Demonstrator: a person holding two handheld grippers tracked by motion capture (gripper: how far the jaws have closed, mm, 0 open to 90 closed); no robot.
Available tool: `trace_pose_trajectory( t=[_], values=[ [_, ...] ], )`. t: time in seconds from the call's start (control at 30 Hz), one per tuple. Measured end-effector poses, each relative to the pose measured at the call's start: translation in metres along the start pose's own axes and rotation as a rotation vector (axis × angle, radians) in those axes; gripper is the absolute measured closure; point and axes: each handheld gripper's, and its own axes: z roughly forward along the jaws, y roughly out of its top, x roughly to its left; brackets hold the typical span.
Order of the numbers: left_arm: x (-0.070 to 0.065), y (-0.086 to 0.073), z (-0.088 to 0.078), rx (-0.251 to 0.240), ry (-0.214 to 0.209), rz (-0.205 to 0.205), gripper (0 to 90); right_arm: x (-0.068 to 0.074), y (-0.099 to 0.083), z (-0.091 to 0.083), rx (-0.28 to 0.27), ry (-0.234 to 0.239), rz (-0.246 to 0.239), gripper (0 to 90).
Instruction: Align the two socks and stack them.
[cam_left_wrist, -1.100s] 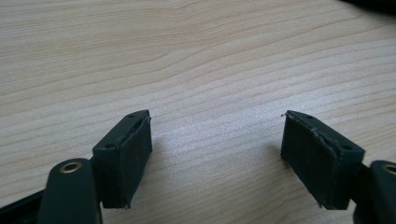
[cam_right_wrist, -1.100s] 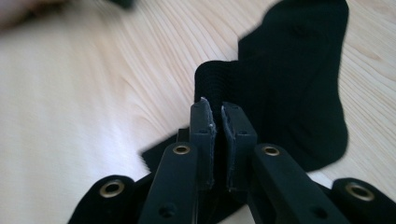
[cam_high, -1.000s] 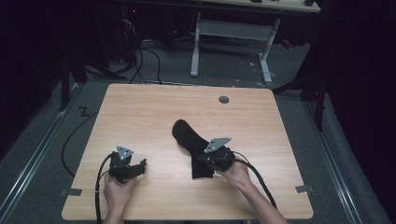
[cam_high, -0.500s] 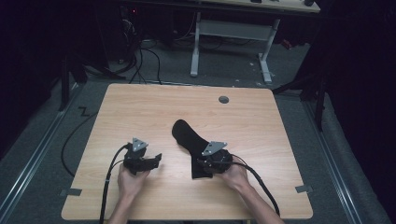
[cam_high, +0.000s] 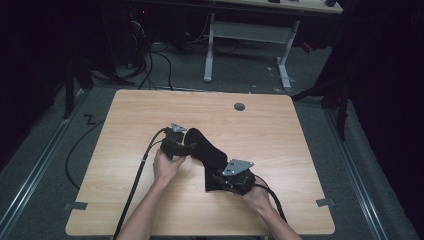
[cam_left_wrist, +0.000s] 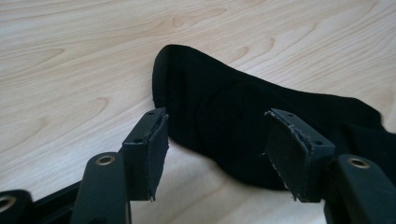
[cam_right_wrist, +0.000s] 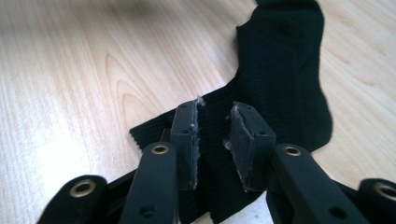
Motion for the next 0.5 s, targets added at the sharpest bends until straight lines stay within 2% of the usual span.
trace_pose_trajectory(
  t=[0.17,0.2,0.43,0.47,0.5],
  values=[
    [-0.001,0.003,0.014,0.007,0.002,0.01,44.2,0.003,-0.007,0.005,0.004,0.018,0.021,72.0],
    [-0.002,0.003,0.019,0.025,-0.003,0.026,44.9,0.004,-0.007,0.007,0.006,0.023,0.027,71.9],
    [-0.007,0.005,0.028,0.039,-0.005,0.061,54.1,0.007,-0.01,0.021,0.037,0.052,0.033,71.2],
    [-0.008,0.006,0.03,0.05,0.006,0.082,59.1,0.007,-0.011,0.023,0.041,0.058,0.036,70.9],
    [-0.008,0.006,0.03,0.05,0.006,0.082,62.2,0.007,-0.011,0.023,0.041,0.058,0.036,70.9]
  ],
)
